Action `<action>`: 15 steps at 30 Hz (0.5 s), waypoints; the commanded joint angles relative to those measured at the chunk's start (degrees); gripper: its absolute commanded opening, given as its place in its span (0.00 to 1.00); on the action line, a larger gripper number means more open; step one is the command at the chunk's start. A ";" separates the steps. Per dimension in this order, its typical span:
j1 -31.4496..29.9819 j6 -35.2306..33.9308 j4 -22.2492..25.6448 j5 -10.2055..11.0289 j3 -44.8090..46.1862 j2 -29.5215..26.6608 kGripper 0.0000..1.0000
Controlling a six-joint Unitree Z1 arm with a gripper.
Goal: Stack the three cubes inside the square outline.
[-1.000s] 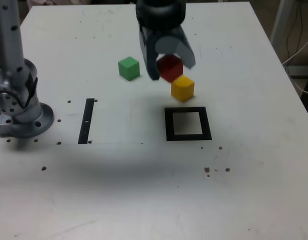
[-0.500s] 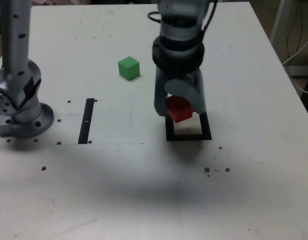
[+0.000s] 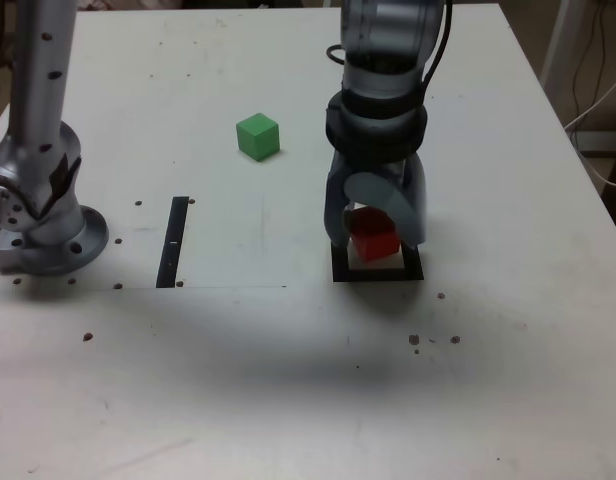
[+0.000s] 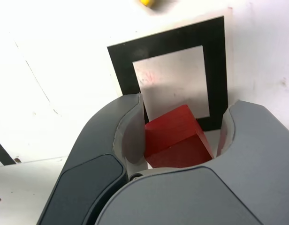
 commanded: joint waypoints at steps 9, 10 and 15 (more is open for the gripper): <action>2.19 1.55 -2.14 0.09 2.01 1.55 0.52; 2.28 1.78 -2.28 0.05 2.04 1.71 0.52; 2.90 3.11 -2.83 -0.44 2.31 2.30 0.52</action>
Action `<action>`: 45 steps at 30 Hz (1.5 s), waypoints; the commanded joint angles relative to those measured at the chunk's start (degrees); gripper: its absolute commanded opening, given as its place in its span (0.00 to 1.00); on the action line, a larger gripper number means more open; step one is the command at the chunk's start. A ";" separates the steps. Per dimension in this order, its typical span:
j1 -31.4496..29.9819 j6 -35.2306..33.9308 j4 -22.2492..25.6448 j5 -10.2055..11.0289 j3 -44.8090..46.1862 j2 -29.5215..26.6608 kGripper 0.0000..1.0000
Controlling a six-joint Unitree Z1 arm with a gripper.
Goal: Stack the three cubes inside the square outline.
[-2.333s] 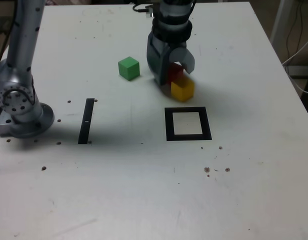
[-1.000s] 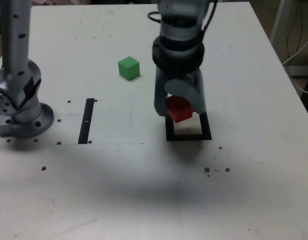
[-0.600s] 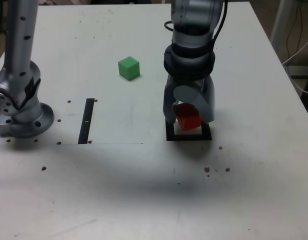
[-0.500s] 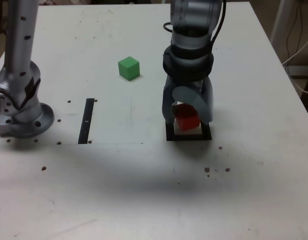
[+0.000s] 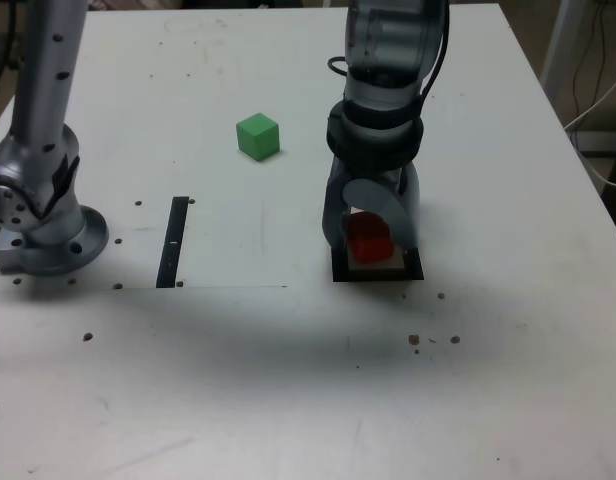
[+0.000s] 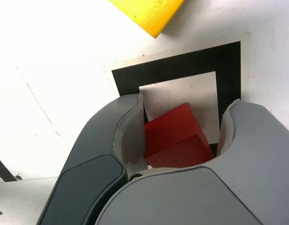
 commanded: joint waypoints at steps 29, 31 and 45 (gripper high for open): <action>1.33 -0.40 -2.86 1.84 3.70 -4.85 0.99; 1.41 -0.56 -1.87 2.10 3.41 -6.16 0.99; 9.15 5.31 4.63 4.33 -0.21 -9.99 0.99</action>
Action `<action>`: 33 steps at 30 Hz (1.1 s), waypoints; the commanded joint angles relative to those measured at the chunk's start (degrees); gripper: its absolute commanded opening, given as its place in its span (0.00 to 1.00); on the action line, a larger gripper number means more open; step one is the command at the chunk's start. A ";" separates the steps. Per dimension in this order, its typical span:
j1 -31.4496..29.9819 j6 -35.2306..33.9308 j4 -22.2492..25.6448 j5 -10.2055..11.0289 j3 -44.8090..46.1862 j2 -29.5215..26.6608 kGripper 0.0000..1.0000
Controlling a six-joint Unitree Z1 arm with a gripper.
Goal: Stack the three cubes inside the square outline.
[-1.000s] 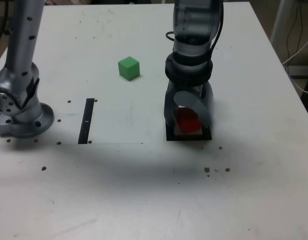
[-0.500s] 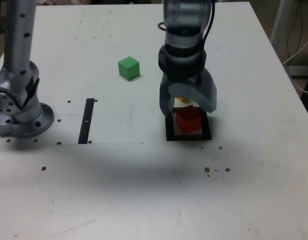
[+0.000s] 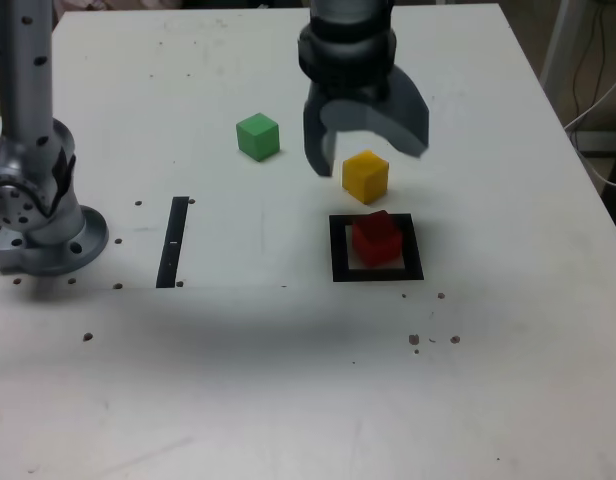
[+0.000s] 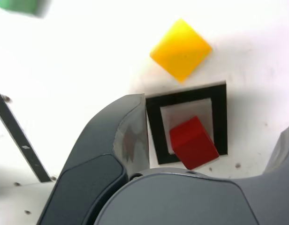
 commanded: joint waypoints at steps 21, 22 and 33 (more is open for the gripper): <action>10.11 6.64 -9.72 -0.78 5.01 6.69 0.95; 10.08 6.77 -9.80 -1.04 4.96 6.78 0.94; 10.02 7.61 -10.22 -2.44 5.46 7.37 0.82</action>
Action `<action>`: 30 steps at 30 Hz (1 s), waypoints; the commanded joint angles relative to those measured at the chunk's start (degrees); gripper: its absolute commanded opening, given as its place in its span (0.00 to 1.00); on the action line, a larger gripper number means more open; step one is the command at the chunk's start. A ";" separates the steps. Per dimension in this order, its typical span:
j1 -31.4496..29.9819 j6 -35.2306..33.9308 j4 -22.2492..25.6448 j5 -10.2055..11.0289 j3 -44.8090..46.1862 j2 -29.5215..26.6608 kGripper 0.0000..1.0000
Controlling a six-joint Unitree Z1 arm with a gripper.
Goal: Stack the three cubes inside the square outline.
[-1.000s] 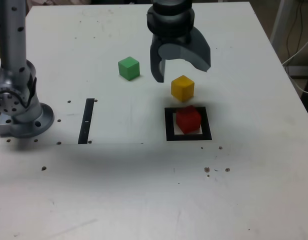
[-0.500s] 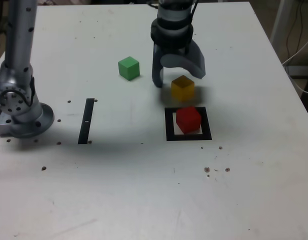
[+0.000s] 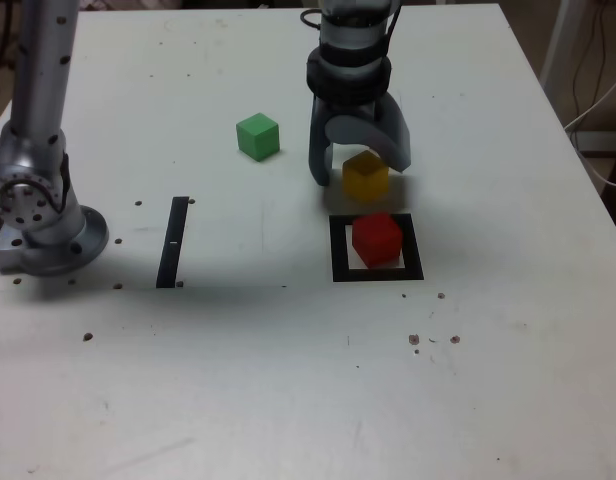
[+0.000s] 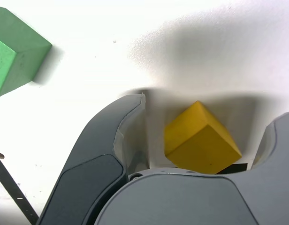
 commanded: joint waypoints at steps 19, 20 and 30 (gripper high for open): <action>0.10 1.34 -1.39 -1.92 0.46 2.25 0.77; 0.18 1.34 -1.36 -1.90 0.48 2.36 0.76; 0.90 1.17 -1.27 -1.72 0.80 2.42 0.60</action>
